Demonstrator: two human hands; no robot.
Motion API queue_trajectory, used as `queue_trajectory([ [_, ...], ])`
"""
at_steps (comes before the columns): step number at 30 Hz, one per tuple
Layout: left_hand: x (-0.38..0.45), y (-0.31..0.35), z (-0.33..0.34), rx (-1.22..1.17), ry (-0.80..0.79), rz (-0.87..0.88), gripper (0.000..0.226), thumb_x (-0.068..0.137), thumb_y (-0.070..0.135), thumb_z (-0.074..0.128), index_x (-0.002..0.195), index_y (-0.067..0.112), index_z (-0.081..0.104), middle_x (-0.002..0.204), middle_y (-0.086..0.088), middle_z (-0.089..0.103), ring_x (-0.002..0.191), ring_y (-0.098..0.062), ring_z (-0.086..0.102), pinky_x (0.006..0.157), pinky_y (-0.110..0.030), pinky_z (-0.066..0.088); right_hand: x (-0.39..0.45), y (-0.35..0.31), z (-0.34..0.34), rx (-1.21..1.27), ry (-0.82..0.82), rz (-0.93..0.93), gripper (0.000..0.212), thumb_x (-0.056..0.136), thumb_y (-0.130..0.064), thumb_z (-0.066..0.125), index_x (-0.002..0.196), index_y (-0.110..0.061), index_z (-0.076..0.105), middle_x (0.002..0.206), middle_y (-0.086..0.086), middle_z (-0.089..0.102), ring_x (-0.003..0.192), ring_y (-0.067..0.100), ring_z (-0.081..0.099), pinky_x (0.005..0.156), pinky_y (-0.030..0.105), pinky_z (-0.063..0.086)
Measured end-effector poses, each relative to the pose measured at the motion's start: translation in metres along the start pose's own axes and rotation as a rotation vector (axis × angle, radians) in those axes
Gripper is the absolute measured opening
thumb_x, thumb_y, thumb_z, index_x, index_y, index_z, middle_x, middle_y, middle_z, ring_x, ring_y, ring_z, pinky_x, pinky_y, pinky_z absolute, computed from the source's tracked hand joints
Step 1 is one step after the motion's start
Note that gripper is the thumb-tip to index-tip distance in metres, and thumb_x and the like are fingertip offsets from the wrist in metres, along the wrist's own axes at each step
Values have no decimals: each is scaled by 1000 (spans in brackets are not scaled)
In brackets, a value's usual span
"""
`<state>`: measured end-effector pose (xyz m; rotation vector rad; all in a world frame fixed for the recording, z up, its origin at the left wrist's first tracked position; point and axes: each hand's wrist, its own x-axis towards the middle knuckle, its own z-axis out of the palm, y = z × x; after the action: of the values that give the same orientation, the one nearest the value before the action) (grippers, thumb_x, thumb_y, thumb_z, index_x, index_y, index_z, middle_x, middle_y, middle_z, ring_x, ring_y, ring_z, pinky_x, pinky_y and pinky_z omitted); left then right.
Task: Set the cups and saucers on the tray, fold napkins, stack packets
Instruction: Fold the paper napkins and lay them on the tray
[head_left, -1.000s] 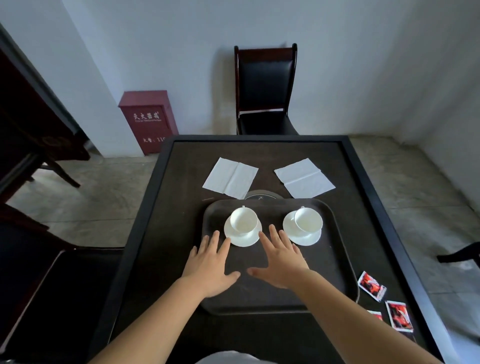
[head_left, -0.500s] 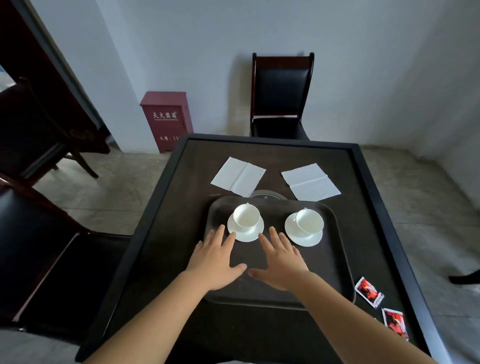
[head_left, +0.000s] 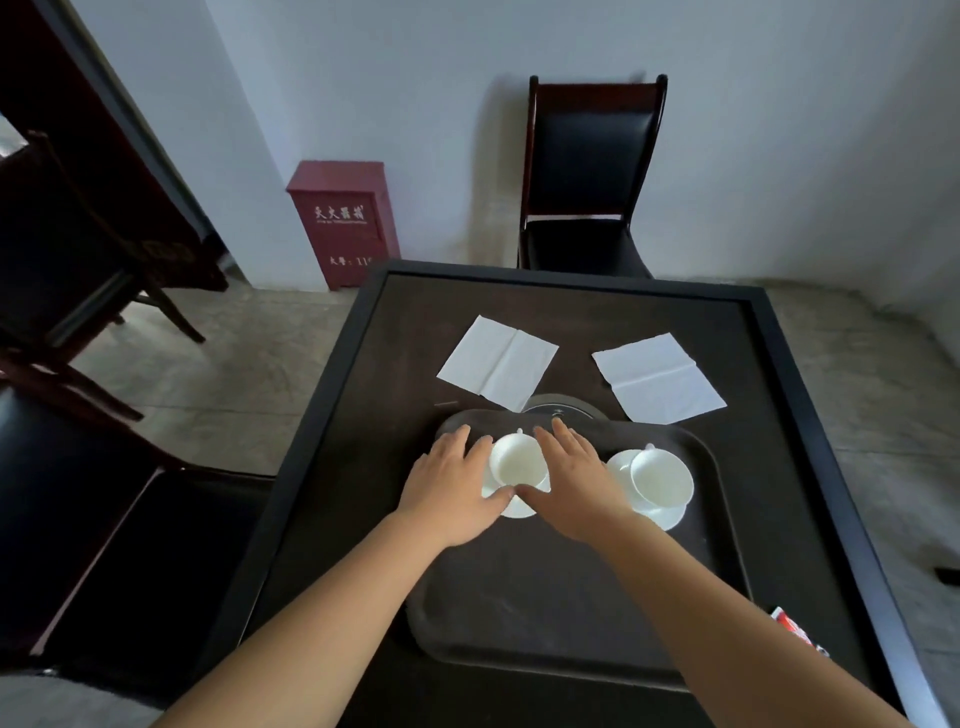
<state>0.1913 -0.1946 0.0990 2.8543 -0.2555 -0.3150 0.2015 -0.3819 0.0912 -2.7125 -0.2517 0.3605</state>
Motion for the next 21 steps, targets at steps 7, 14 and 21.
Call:
queue_trajectory([
  [7, 88, -42, 1, -90, -12, -57, 73, 89, 64, 42, 148, 22, 33, 155, -4, 33, 142, -24, 28, 106, -43, 35, 86, 8, -14, -43, 8, 51, 69, 88, -51, 59, 146, -25, 33, 160, 1, 23, 145, 23, 19, 112, 46, 31],
  [14, 170, -58, 21, -86, -2, -106, 54, 91, 58, 45, 129, 20, 48, 128, 0, 55, 116, -23, 51, 79, -39, 45, 166, 29, -3, -85, -66, 36, 64, 91, -48, 57, 145, -25, 32, 153, -3, 35, 139, 23, 30, 104, 43, 38],
  [21, 240, -56, 56, -27, 97, -139, 56, 88, 60, 53, 125, 19, 49, 128, -5, 54, 114, -24, 50, 85, -37, 48, 249, 54, 13, -212, -86, -59, 60, 93, -42, 55, 145, -23, 31, 154, 0, 33, 139, 24, 30, 104, 42, 40],
])
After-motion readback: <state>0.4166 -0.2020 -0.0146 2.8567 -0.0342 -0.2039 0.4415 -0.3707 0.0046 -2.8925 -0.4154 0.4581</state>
